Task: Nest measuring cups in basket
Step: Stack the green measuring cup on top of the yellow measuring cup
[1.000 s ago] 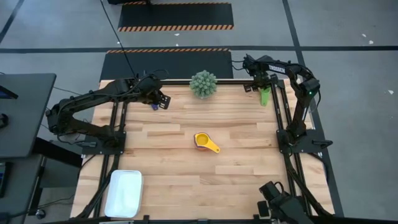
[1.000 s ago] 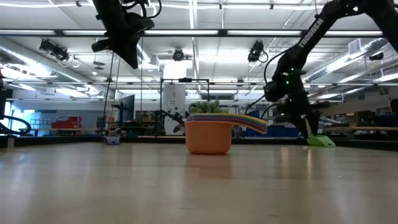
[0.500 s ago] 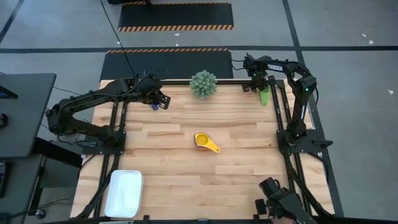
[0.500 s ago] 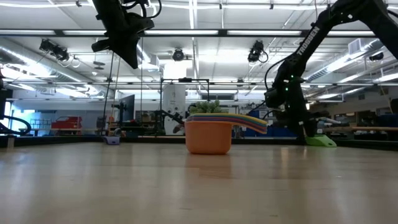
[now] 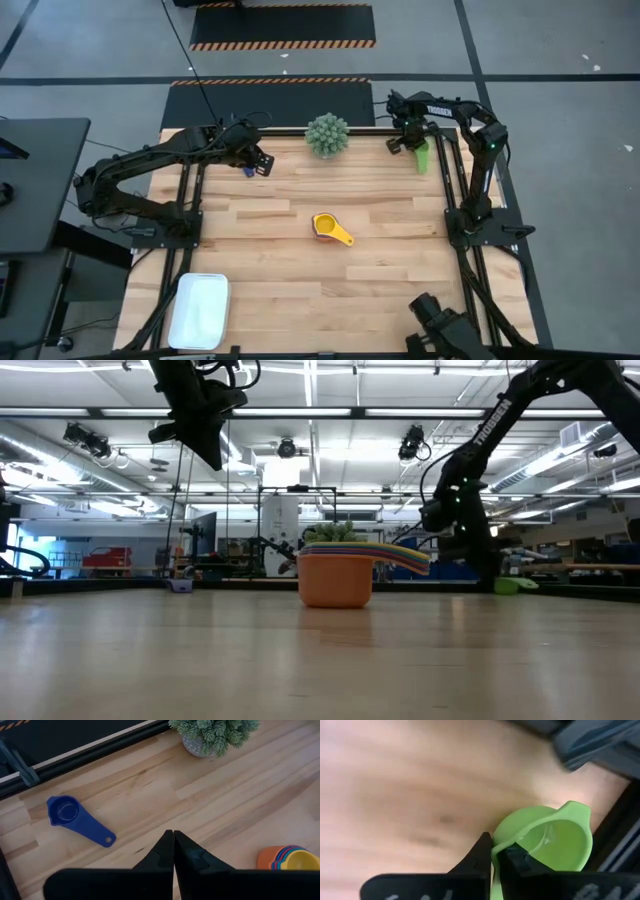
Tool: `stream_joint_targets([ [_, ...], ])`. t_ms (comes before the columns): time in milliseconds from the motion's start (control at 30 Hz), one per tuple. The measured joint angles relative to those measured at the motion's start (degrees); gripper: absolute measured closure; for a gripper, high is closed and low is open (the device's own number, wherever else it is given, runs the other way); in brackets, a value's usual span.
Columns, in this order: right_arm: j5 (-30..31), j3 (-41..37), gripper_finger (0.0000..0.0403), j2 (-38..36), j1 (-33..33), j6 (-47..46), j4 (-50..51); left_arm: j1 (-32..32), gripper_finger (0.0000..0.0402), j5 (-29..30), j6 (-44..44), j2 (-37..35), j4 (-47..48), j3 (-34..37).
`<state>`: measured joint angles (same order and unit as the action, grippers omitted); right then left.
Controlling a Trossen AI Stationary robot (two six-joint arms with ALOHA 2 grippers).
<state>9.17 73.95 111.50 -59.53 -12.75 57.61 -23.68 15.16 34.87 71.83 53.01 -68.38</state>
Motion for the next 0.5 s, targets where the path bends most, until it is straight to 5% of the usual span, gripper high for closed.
stream_joint_targets([
  [267, -0.9, 0.8, 0.0389, -4.4, 10.5, 4.0, 3.6, 0.0, 0.0393, 0.0, -0.1, 0.0, 0.0, 0.0],
  [500, -2.9, 10.2, 0.0389, -5.6, 21.6, 4.9, 12.7, -2.2, 0.0393, 0.2, -2.6, 0.0, 1.0, 0.0],
])
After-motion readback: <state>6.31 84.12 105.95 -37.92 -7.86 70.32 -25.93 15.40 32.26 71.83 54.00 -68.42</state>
